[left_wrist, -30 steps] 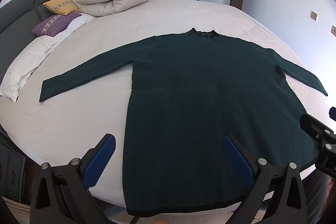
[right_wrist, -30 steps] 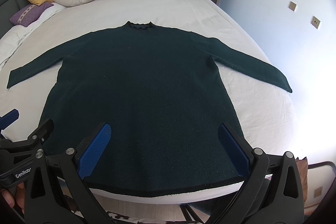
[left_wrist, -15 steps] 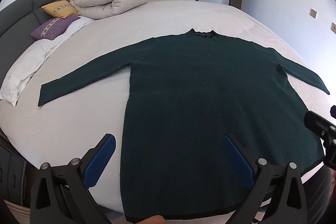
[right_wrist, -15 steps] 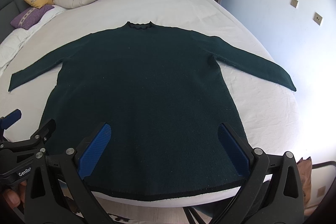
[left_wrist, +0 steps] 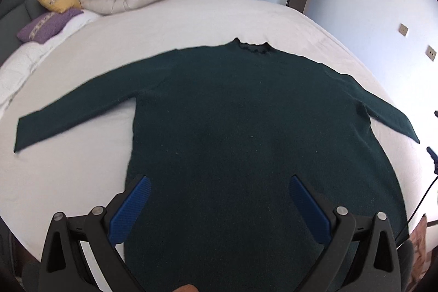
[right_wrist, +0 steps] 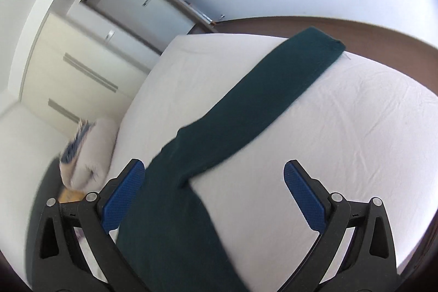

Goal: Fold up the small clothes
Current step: 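Grasp the sweater sleeve cuff with the right gripper and lift it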

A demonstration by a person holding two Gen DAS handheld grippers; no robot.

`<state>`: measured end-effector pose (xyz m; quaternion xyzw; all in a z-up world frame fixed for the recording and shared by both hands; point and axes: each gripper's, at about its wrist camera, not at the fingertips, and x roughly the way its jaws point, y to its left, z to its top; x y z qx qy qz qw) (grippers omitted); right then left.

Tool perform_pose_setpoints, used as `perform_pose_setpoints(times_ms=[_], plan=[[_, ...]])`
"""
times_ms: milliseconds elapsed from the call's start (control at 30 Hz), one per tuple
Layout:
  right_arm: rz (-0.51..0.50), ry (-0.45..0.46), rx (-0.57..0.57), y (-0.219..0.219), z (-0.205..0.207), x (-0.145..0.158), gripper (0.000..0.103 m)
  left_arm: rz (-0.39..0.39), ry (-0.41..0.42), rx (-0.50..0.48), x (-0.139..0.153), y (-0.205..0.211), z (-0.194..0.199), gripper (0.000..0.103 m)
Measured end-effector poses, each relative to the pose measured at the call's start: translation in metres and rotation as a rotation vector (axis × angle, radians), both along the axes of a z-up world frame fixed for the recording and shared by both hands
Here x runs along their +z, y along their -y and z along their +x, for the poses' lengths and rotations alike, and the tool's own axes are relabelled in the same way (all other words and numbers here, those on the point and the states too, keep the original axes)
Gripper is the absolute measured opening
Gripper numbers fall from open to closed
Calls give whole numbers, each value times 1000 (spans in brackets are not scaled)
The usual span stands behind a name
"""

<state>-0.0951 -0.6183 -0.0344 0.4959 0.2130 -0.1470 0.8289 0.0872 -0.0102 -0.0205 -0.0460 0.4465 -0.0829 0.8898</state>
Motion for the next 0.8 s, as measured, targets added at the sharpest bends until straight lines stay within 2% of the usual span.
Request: perform_pose_setpoints(times_ms=[67,200,233,300,400,600,700,767,800], plan=[[101,9,-72,43,0,-20,103,-87,-14,31,-4,-7,11,103],[283,38,-173,103,6,-60,103,-104,-19,20,-10,-1,36,103],[321,30,-192,115,9,-68,99,-119,-21,8,-10,1,41,103],[355,41,-229,128,14,-76,96,-150,-26,-5,-12,3,50,103],[338,67,-231,138,31,-74,95,-216,-32,-27,-15,7,58,103],[385,90,-244,164,59,-92,74,-269,-34,-61,-23,15,65,103],[372,101,-248,170,68,-99,55,-274,-33,-67,-27,16,68,103],[378,108,-253,180,70,-107,36,-277,-38,-63,-30,16,70,103],[380,114,-253,182,71,-111,31,-280,-42,-61,-32,15,72,102]])
